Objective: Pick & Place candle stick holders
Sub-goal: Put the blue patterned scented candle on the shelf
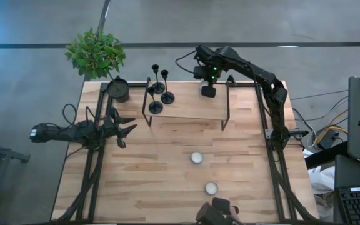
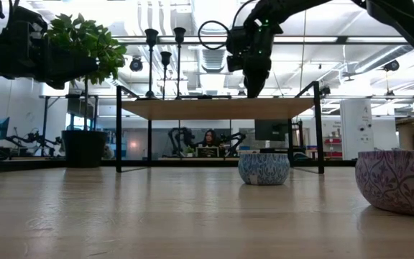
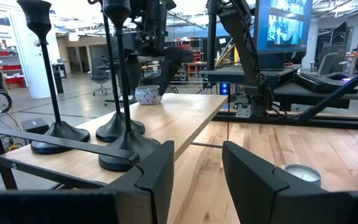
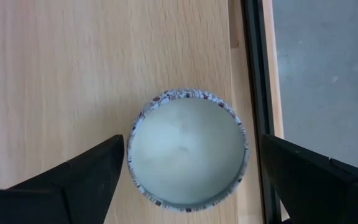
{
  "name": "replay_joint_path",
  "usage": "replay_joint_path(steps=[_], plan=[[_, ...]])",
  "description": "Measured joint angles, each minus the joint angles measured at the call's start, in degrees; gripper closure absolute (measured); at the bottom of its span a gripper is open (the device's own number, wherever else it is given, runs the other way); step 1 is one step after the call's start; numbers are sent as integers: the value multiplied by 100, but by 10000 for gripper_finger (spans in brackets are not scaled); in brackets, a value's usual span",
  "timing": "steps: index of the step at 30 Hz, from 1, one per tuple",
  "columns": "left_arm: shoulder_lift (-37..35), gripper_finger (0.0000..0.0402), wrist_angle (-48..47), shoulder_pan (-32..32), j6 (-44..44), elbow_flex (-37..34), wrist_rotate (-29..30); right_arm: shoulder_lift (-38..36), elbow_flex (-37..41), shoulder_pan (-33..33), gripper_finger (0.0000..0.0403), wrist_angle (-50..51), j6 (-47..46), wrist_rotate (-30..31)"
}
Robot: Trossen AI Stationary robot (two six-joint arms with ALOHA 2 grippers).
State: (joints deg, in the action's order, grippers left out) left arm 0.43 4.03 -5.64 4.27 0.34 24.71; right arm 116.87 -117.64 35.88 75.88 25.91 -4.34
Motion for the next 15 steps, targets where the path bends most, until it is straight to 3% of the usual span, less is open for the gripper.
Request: replay_joint_path(steps=[15], plan=[[-2, 259, 0, 0, 0, 0, 0, -513, 0, 0, 34, 28, -43, 172]])
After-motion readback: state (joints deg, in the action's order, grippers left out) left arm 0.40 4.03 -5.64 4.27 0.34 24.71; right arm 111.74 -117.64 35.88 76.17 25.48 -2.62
